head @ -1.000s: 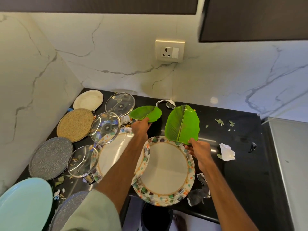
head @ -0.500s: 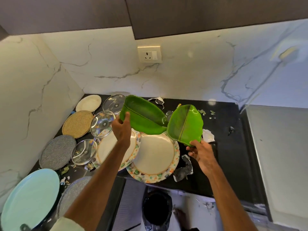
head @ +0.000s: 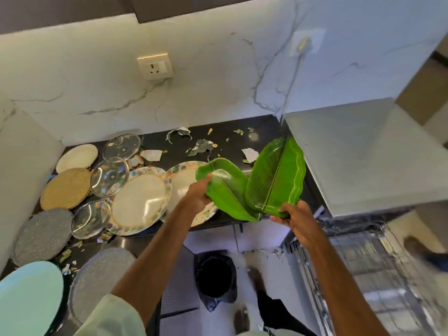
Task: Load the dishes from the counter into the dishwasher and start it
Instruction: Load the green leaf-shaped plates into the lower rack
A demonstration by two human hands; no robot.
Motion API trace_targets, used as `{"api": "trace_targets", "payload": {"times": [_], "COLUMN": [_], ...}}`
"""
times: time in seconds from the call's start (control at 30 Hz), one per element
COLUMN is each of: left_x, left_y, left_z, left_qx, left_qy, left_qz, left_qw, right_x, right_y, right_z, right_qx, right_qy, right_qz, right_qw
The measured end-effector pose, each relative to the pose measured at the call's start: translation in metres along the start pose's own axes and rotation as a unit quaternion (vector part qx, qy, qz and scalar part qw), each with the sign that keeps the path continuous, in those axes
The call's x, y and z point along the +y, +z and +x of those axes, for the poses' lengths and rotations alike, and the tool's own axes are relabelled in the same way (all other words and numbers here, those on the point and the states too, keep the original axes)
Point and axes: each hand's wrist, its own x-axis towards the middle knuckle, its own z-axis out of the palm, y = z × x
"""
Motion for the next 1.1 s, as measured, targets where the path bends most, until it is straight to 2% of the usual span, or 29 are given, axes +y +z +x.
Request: {"api": "trace_targets", "payload": {"times": [0.1,0.17,0.23,0.3,0.4,0.47,0.53,0.6,0.67,0.73,0.8,0.87,0.97,1.03,1.1], "left_x": [-0.020,-0.032,-0.045,-0.061,-0.090,-0.110,-0.129,-0.151,-0.175,-0.202,-0.230,-0.256,-0.294,-0.321,-0.345], "left_y": [0.028,0.056,0.090,0.128,0.186,0.222,0.256,0.290,0.322,0.351,0.380,0.406,0.438,0.452,0.466], "left_z": [-0.023,-0.034,-0.045,-0.058,-0.077,-0.085,-0.092,-0.091,-0.088,-0.083,-0.082,-0.077,-0.055,-0.037,-0.021], "left_qx": [-0.149,-0.205,-0.228,-0.252,-0.227,-0.203,-0.217,-0.258,-0.301,-0.328,-0.330,-0.326,-0.299,-0.298,-0.300], "left_qy": [-0.079,-0.095,-0.100,-0.095,-0.029,0.057,0.105,0.087,0.017,-0.037,-0.036,0.034,0.212,0.280,0.305], "left_qz": [0.055,0.077,0.080,0.129,0.303,0.428,0.510,0.569,0.601,0.610,0.628,0.673,0.754,0.755,0.758], "left_qw": [0.984,0.971,0.965,0.954,0.925,0.879,0.826,0.776,0.740,0.720,0.704,0.663,0.545,0.513,0.493], "right_x": [0.015,0.022,0.028,0.033,0.039,0.045,0.052,0.058,0.066,0.078,0.090,0.101,0.120,0.142,0.168], "right_y": [-0.040,-0.068,-0.095,-0.121,-0.162,-0.192,-0.223,-0.255,-0.288,-0.322,-0.354,-0.385,-0.423,-0.447,-0.468], "right_z": [-0.031,-0.046,-0.060,-0.073,-0.088,-0.095,-0.103,-0.110,-0.114,-0.113,-0.108,-0.100,-0.083,-0.064,-0.044], "right_qx": [0.016,0.038,0.070,0.095,0.139,0.170,0.201,0.229,0.259,0.286,0.316,0.344,0.393,0.417,0.432], "right_qy": [-0.005,-0.004,-0.001,-0.003,-0.009,-0.009,-0.007,-0.002,0.010,0.019,0.030,0.034,0.054,0.075,0.100], "right_qz": [0.044,0.062,0.082,0.099,0.112,0.116,0.129,0.140,0.154,0.172,0.187,0.193,0.182,0.168,0.148], "right_qw": [0.999,0.997,0.994,0.991,0.984,0.979,0.971,0.963,0.954,0.942,0.930,0.918,0.900,0.890,0.884]}}
